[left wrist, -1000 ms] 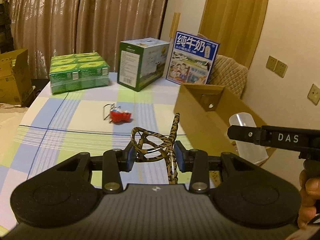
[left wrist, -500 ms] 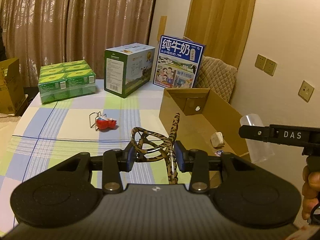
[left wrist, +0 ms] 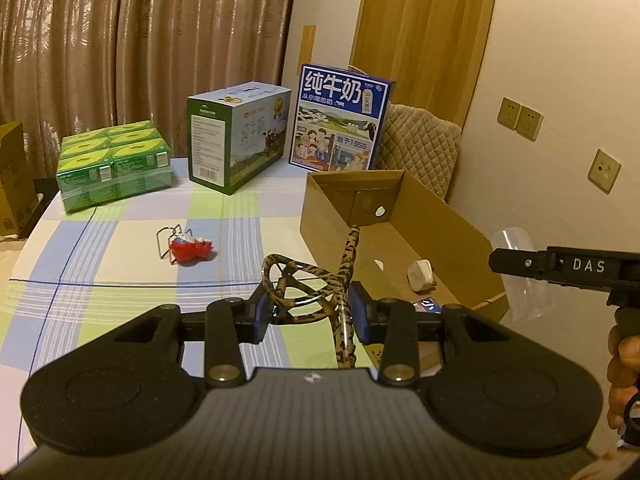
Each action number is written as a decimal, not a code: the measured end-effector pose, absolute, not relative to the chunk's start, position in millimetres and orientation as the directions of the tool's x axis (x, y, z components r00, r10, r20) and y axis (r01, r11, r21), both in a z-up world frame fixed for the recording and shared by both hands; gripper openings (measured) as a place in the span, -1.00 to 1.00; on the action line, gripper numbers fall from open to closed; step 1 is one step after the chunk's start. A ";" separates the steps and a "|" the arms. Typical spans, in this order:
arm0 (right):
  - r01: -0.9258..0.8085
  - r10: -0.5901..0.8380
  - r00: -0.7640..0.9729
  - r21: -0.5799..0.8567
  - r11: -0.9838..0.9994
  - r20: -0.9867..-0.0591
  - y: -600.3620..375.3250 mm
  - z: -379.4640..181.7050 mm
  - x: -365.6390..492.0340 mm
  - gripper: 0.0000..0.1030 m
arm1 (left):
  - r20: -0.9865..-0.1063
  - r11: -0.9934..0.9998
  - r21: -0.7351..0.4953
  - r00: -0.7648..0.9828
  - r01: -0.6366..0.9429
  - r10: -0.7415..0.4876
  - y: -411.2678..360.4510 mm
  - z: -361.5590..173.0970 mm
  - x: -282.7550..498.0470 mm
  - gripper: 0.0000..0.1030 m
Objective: Organize rigid objects
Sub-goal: 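Carry the cord and the clear tube over the cardboard box with both tools, then open the left tool to drop the leopard-print cord into the box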
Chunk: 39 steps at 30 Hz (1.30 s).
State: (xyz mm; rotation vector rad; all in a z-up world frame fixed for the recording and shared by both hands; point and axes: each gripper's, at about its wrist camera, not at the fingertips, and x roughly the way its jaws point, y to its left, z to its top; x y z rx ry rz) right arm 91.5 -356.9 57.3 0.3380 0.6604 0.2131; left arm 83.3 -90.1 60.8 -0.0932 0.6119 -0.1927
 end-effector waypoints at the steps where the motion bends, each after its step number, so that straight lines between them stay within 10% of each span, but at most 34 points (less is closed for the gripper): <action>1: -0.084 0.295 0.771 0.368 0.926 -0.565 -359.7 56.4 93.3 -0.06 | -0.560 0.977 -0.142 0.801 0.158 -0.211 -92.0 61.7 85.2 -0.33; 39: 0.045 0.239 0.691 0.370 0.928 -0.682 -448.8 -22.7 208.6 -0.06 | -0.658 0.930 -0.058 0.687 0.362 -0.309 -226.5 1.7 231.1 -0.33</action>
